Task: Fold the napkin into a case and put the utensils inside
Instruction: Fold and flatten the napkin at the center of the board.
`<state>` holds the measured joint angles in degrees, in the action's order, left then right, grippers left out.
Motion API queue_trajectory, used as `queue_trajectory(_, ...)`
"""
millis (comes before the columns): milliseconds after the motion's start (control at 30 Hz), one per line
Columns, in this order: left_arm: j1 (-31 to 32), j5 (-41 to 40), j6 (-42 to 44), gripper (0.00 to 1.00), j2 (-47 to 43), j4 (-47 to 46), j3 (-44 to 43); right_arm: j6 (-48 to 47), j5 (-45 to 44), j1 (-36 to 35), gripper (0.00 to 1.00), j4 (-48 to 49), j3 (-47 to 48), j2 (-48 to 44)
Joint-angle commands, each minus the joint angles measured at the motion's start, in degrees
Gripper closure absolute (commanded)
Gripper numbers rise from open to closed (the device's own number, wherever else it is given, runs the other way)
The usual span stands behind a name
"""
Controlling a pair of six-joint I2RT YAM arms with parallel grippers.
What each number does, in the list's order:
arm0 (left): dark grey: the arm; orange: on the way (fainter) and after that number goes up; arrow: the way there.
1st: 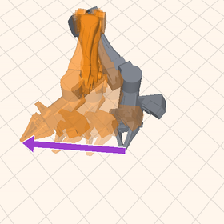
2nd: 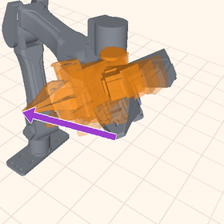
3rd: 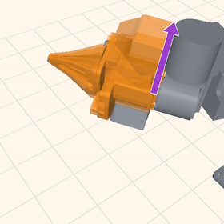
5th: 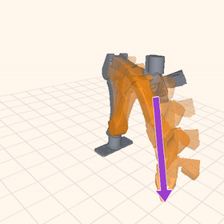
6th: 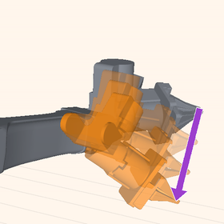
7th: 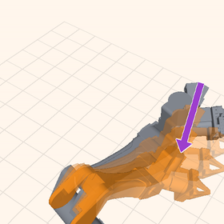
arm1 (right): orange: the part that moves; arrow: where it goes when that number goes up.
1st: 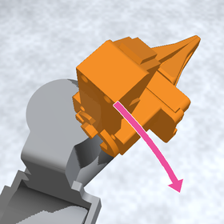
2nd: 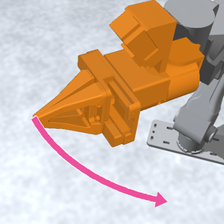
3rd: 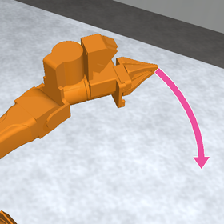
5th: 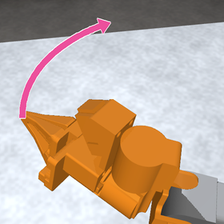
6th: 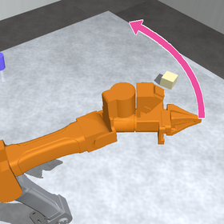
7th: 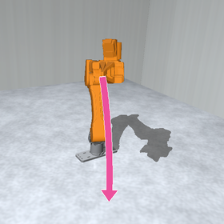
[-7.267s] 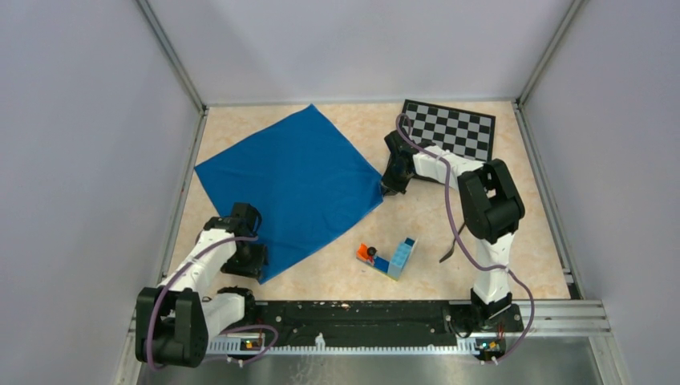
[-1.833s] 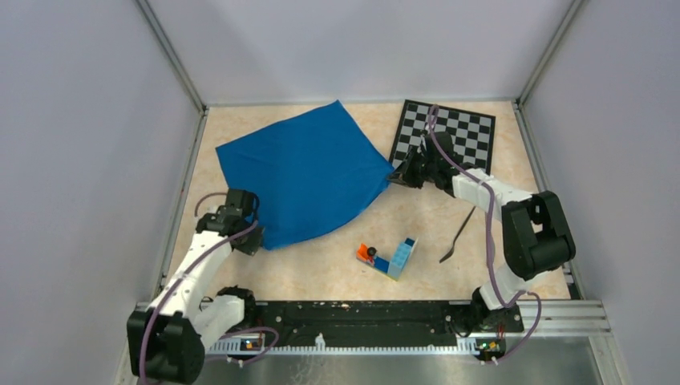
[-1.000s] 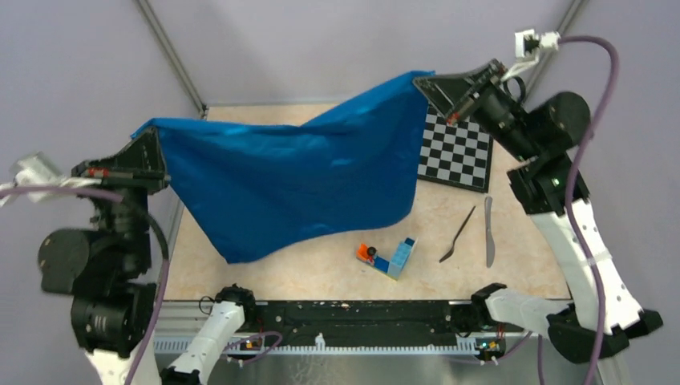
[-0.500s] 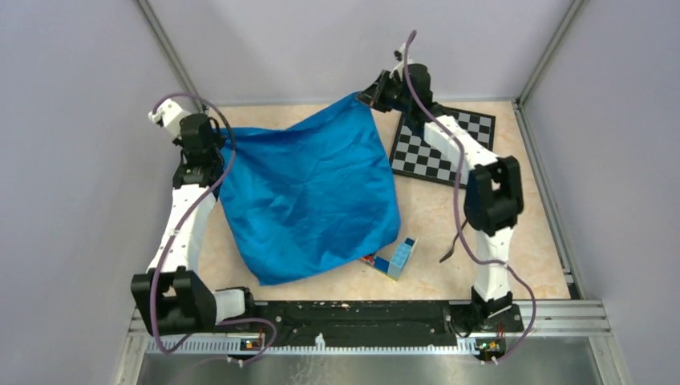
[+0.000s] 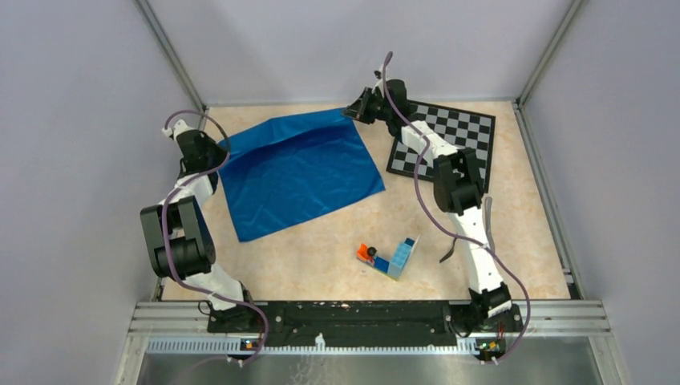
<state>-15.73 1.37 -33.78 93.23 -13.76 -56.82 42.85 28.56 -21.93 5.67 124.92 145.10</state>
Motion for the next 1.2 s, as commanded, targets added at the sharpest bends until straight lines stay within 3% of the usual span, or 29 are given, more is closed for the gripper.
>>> queue_trajectory(0, -1.61, 13.72, -0.76, 1.00, 0.11, -3.14, -3.81, -0.37, 3.45, 0.54, 1.00, -2.55, 4.43, -1.30)
queue_trajectory(233, -1.93, 12.19, 0.44, 1.00, -6.62, 19.46, -4.17, -8.42, 1.32, 0.79, 1.00, -22.32, -3.04, -10.17)
queue_trajectory(400, -2.18, 11.37, 3.85, 1.00, -9.81, 31.22, -0.32, -10.78, 1.30, 1.81, 1.00, -22.58, -19.82, -19.39)
queue_trajectory(633, -2.70, 11.97, 7.29, 1.00, -9.69, 37.37, 6.95, -10.75, 3.63, 2.33, 1.00, -17.42, -33.14, -25.50)
queue_trajectory(833, -2.88, 15.56, 5.96, 1.00, -10.56, 36.94, 11.94, -10.47, 4.07, 2.34, 1.00, -15.20, -38.01, -26.83)
queue_trajectory(1167, -3.04, 9.76, 6.79, 1.00, -18.11, 44.86, 7.61, -11.18, 2.58, 2.33, 1.00, -18.41, -39.59, -31.73)
